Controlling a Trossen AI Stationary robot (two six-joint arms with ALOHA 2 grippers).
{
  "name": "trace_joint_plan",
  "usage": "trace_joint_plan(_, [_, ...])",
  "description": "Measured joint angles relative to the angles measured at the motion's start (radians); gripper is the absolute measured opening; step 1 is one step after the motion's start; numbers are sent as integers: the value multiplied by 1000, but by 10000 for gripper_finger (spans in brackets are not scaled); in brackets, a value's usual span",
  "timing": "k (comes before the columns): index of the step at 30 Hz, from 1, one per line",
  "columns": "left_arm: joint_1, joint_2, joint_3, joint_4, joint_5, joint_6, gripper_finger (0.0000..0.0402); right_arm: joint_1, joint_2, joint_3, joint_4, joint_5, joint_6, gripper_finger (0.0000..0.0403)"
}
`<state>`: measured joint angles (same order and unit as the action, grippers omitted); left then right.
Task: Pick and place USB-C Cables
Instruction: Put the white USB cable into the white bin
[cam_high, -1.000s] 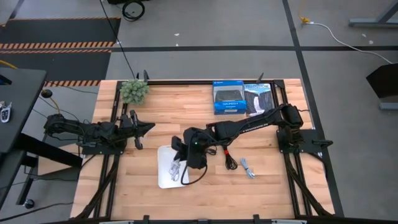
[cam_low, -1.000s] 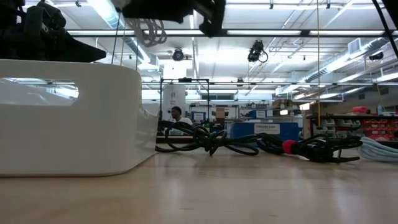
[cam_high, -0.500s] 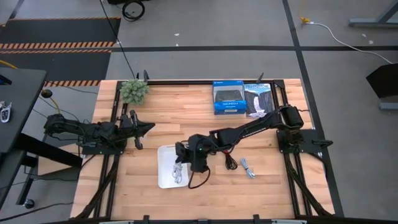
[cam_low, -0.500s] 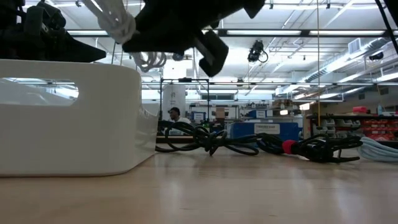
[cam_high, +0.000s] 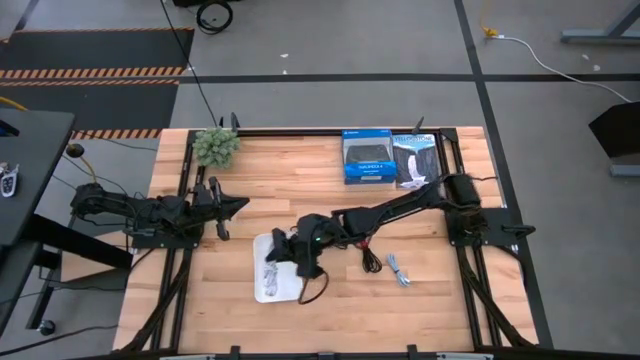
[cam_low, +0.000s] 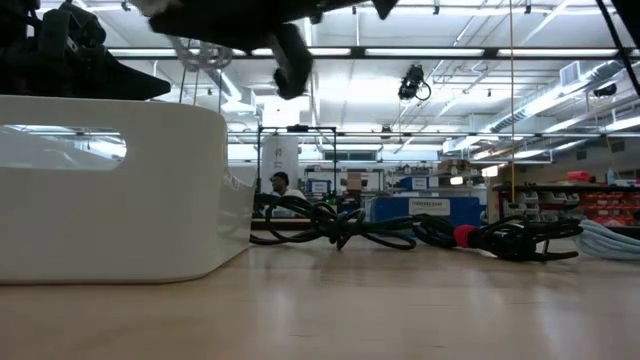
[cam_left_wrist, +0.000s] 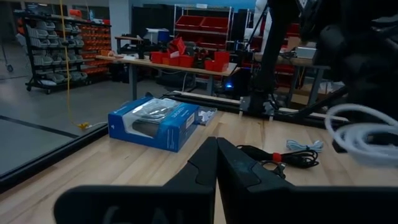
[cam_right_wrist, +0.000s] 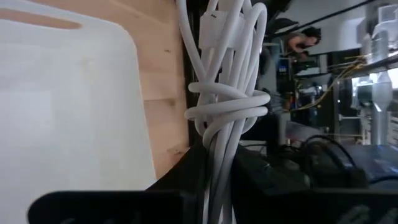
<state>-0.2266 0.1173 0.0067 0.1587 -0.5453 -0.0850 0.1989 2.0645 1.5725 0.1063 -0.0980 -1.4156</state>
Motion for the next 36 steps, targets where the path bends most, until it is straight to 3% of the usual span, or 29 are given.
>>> trace_joint_plan(8, [0,5,0,1,1,0,11,3,112,181,-57,25,27,55])
trace_joint_plan(20, [0,7,0,0,0,0,11,6,149,176,-246,-27,83,57])
trace_joint_plan(36, [0,7,0,1,0,0,11,-18,163,79,-347,-99,121,57])
